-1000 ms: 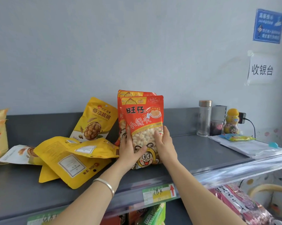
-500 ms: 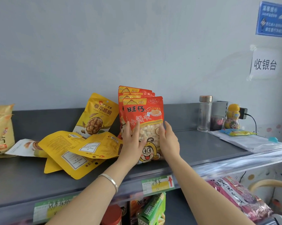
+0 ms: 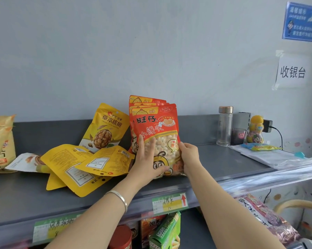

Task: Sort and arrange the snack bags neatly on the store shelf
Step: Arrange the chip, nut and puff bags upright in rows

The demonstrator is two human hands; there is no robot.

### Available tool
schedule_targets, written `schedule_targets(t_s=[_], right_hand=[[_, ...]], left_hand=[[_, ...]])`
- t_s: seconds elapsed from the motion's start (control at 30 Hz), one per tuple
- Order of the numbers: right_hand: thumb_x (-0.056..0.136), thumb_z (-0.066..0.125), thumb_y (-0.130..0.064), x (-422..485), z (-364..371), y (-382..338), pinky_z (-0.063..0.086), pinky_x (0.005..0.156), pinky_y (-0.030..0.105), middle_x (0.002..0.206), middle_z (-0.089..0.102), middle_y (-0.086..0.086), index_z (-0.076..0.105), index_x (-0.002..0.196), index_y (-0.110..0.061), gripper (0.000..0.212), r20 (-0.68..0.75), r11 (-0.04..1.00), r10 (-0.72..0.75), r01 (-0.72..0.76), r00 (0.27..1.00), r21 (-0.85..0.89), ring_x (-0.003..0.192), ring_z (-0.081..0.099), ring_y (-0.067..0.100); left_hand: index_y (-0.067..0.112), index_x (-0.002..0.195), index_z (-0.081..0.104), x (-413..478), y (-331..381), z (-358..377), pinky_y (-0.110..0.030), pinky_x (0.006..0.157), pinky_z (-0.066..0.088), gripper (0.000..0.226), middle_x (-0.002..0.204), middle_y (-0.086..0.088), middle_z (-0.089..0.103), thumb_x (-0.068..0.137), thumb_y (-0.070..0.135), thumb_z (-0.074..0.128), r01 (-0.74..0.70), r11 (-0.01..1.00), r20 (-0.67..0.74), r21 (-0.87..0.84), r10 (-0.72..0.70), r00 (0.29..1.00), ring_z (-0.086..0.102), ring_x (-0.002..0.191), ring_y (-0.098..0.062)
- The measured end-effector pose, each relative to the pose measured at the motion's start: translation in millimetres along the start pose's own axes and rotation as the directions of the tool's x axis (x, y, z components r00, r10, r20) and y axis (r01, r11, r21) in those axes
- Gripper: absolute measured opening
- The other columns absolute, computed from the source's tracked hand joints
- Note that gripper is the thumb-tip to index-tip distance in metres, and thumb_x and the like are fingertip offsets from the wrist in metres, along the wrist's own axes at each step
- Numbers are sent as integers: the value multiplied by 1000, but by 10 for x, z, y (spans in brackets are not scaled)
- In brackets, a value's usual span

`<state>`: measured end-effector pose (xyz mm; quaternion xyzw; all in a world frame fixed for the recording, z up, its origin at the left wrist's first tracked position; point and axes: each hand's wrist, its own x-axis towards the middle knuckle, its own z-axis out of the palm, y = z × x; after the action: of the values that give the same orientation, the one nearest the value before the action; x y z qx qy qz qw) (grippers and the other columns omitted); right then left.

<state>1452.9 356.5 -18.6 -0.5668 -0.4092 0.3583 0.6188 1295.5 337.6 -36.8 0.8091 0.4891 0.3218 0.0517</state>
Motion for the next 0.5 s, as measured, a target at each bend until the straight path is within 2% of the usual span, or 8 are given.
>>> schedule_targets(t_s=[0.07,0.13,0.17,0.23,0.3,0.4,0.5], right_hand=[[97,48,-25,27,33,3,57,80,51,90,72,17,67,79,-4,34,22,998,39,-40,999,51,86,69,32],[98,47,-27,46,54,11,58,77,47,81,70,10,65,79,-1,37,11,1000,-1,1,1000,-9,79,67,27],[98,45,-29,39,49,11,57,71,43,76,66,7,60,76,-1,39,-17,995,-48,46,999,-94,74,62,24],[100,38,-33,-17,22,2,44,62,33,73,58,3,50,71,-10,39,-66,942,-131,104,989,-319,71,54,23],[102,32,-36,-62,-8,19,39,64,31,79,57,1,49,76,-16,37,-84,863,-180,116,980,-492,77,55,24],[103,30,-38,-65,-63,19,41,68,32,89,60,3,52,86,-16,35,-79,805,-206,123,975,-580,82,57,24],[102,33,-39,-73,-109,-3,44,71,34,100,63,3,54,102,-17,31,-53,822,-209,146,976,-550,86,57,23]], left_hand=[[35,134,-36,22,-9,22,-34,116,1,113,137,1,-53,81,52,62,-1,1000,-14,10,1,1000,-26,141,-20],[33,134,-37,29,10,30,-33,115,1,117,136,0,-54,79,53,64,15,1000,-12,5,-15,1000,-27,140,-19],[33,135,-38,24,18,29,-33,115,0,122,135,0,-55,76,54,67,25,1000,3,3,-25,1000,-28,139,-18],[33,134,-40,1,17,26,-32,113,-4,130,133,1,-57,71,54,72,42,999,44,14,-43,998,-31,136,-16],[34,134,-38,-16,9,10,-38,114,-6,132,135,0,-55,67,60,72,43,995,47,89,-47,998,-32,137,-20],[35,146,-17,-34,36,-26,-48,116,-1,121,147,-1,-41,63,75,62,9,959,-29,284,-1,1000,-25,140,-28],[37,148,1,-50,68,-62,-50,116,1,107,155,1,-21,66,75,59,-47,949,-29,312,59,998,-16,143,-29]])
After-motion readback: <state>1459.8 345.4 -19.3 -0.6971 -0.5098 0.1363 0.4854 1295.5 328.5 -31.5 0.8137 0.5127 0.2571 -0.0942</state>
